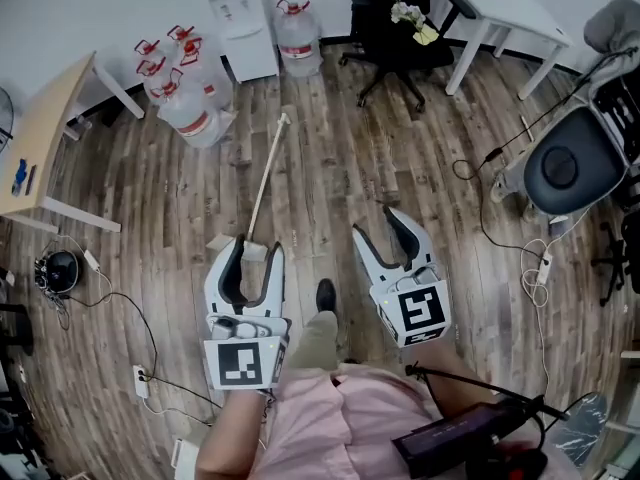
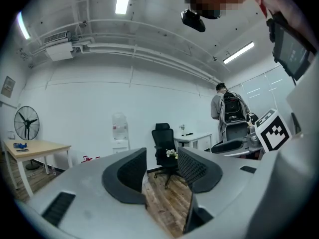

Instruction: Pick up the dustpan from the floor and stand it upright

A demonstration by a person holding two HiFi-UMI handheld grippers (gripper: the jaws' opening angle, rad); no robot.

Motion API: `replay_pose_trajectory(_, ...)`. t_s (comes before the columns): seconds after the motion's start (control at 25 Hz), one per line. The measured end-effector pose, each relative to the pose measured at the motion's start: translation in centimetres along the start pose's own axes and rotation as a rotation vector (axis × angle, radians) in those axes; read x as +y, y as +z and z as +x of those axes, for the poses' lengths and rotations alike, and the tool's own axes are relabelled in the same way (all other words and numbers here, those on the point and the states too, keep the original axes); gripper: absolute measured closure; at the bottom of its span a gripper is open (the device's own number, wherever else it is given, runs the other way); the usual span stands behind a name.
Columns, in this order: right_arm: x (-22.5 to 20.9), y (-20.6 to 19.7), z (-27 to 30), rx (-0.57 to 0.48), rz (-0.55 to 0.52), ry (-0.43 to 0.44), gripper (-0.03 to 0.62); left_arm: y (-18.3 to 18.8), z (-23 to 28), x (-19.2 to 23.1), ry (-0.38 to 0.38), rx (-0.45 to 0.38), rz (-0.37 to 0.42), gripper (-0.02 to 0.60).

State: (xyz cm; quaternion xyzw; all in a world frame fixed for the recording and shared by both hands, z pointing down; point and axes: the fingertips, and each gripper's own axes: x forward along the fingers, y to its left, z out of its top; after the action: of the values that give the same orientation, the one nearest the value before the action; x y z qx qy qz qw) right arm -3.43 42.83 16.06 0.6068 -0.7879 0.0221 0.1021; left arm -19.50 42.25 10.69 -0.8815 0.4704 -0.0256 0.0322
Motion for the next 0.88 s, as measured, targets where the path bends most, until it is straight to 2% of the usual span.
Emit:
replay_pose_trajectory(0.24,-2.2,2.3,9.4,-0.001,-0.037,0.011,0.384,0.4,8.5,5.6,-0.016,-0.018,-0.008,0.39)
replay_pose_trajectory(0.48,-4.8,4.8,14.9,-0.007,-0.054,-0.03,0.394,1.5,14.4,9.2,-0.025,-0.043,-0.022,0.39)
replay_pose_trajectory(0.64,-6.9,6.1,17.0,-0.025,-0.048,-0.058,0.402,1.6,17.7,9.9,-0.048,-0.045,-0.015,0.39)
replay_pose_trajectory(0.88,-10.8,5.4,19.5,-0.013,-0.027,-0.088,0.414,0.7,23.0,9.5,-0.081,-0.025,-0.01,0.39)
